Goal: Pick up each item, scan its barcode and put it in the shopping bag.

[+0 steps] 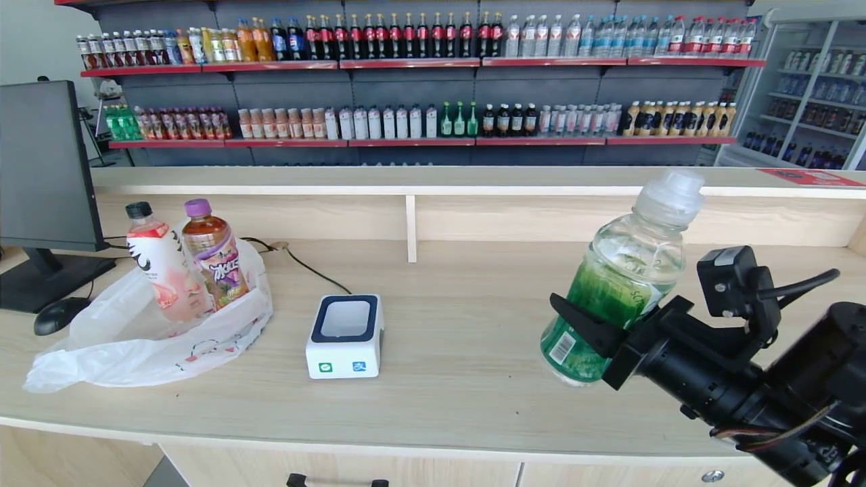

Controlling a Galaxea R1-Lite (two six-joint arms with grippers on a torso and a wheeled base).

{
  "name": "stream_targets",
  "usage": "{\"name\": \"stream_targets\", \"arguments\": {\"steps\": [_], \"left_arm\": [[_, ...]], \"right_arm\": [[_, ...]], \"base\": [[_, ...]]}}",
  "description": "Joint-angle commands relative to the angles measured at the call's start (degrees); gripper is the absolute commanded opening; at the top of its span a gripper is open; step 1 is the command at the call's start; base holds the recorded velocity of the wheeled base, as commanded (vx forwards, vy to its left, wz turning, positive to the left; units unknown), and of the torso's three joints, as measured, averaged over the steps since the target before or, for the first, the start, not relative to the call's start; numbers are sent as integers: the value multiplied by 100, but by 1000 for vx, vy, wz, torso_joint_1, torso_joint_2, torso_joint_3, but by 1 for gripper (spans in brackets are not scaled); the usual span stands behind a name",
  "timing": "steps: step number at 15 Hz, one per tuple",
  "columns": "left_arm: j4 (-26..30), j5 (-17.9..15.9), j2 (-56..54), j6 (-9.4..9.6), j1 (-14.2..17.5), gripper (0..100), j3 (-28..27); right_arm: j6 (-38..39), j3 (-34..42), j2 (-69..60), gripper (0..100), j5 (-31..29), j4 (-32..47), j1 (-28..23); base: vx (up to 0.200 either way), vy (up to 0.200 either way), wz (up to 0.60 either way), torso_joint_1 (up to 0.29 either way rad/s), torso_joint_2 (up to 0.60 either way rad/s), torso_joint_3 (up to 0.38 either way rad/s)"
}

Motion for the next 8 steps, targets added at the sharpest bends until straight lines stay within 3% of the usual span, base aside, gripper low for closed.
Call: {"name": "stream_targets", "arguments": {"steps": [1,4,7,8], "left_arm": [[-5,1,-2,-1,2,100,-4],[4,1,-2,-1,2,100,5],[4,1,-2,-1,11,100,-4],[4,1,-2,-9,11,100,-4]], "right_arm": [[9,26,3,0,-5,-12,-3],[9,96,-58,0,-5,-12,-47],[18,140,-102,0,-5,-12,-91],[18,140,-94,0,-5,-12,-91]], "base": [[0,0,0,0,0,0],[0,0,0,0,0,0],[-200,0,0,9,6,4],[0,0,0,0,0,0]]}}
